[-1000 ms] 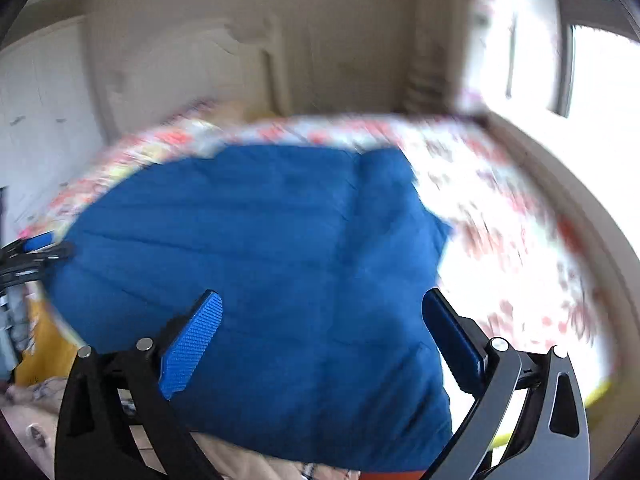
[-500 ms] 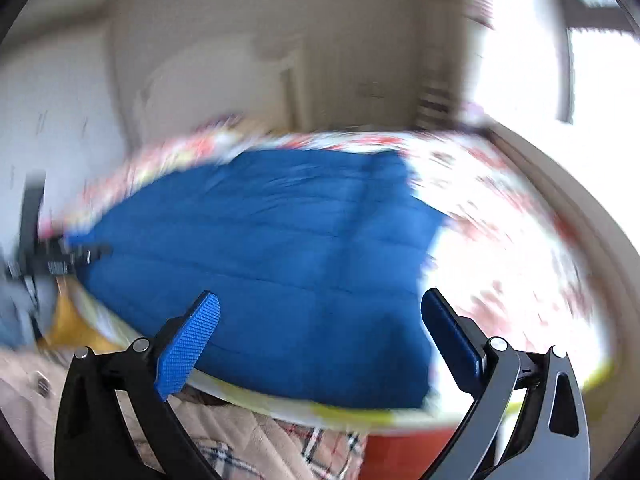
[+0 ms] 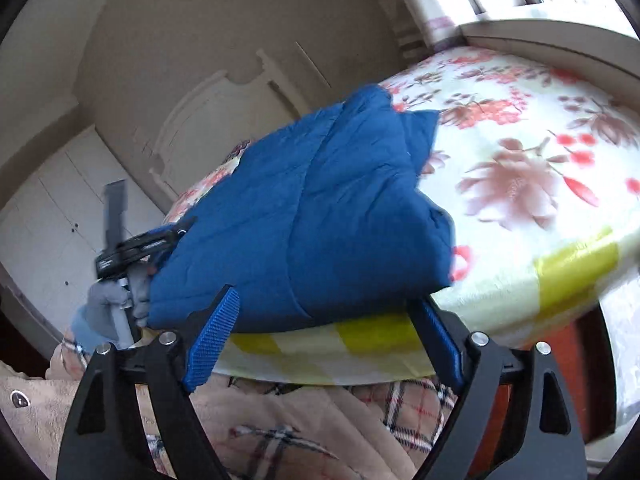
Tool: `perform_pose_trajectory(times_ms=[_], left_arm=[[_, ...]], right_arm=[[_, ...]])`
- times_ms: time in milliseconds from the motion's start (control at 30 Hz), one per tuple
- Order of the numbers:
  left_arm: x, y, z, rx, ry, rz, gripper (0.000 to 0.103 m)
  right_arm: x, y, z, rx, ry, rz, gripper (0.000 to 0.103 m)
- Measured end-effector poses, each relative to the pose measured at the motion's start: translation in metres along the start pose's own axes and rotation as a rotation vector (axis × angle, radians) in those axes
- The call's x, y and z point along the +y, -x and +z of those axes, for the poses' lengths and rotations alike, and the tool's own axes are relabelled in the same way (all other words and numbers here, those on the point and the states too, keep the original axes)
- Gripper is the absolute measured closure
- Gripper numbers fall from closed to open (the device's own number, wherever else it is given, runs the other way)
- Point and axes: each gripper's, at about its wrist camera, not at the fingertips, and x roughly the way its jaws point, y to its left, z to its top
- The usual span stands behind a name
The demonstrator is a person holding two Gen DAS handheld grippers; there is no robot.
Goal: Fold large clothes
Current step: 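Grasp the jacket edge with the right gripper and lift it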
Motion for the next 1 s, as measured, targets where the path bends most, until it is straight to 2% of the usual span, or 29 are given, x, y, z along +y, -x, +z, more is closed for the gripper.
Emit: perform_pose_trajectory(times_ms=[133,233,367,433,467,500,600,700,767,833,900,1000], left_arm=[[0.001,-0.003,-0.003,0.009,0.002,-0.010,0.002],[0.000,-0.005,-0.005,0.009,-0.001,-0.006,0.002],[-0.002,-0.005,-0.006,0.009,0.009,0.014,0.002],[-0.001,-0.006,-0.005,0.014,0.026,0.027,0.002],[0.000,-0.006,-0.004,0.023,0.031,0.026,0.002],[0.000,-0.006,-0.002,0.035,0.029,0.020,0.002],[-0.001,-0.007,0.008,0.050,0.020,0.014,0.002],[-0.007,-0.016,0.025,0.026,0.026,0.050,0.002],[-0.017,-0.027,0.034,0.011,-0.005,0.077,0.002],[-0.026,-0.036,0.047,0.010,-0.029,0.068,0.002],[-0.031,-0.039,0.066,0.004,-0.034,0.052,0.003],[-0.023,-0.042,0.110,-0.021,0.028,0.058,0.003]], right_arm=[[0.003,-0.020,0.014,0.026,-0.015,0.016,0.018],[0.019,-0.043,0.035,0.057,-0.042,-0.020,0.013],[0.017,-0.076,0.063,0.064,-0.242,-0.077,0.010],[0.017,-0.080,0.068,0.001,-0.266,-0.099,0.027],[0.016,-0.077,0.067,-0.038,-0.254,-0.087,0.041],[0.016,-0.072,0.065,-0.074,-0.242,-0.065,0.050],[0.021,-0.054,0.059,-0.158,-0.186,-0.044,0.066],[0.023,-0.039,0.058,-0.215,-0.182,-0.019,0.071],[0.028,-0.034,0.063,-0.248,-0.154,-0.025,0.071],[0.032,-0.026,0.068,-0.280,-0.129,-0.037,0.072],[0.030,-0.018,0.068,-0.302,-0.122,-0.053,0.072],[0.021,-0.006,0.066,-0.301,-0.141,-0.071,0.072]])
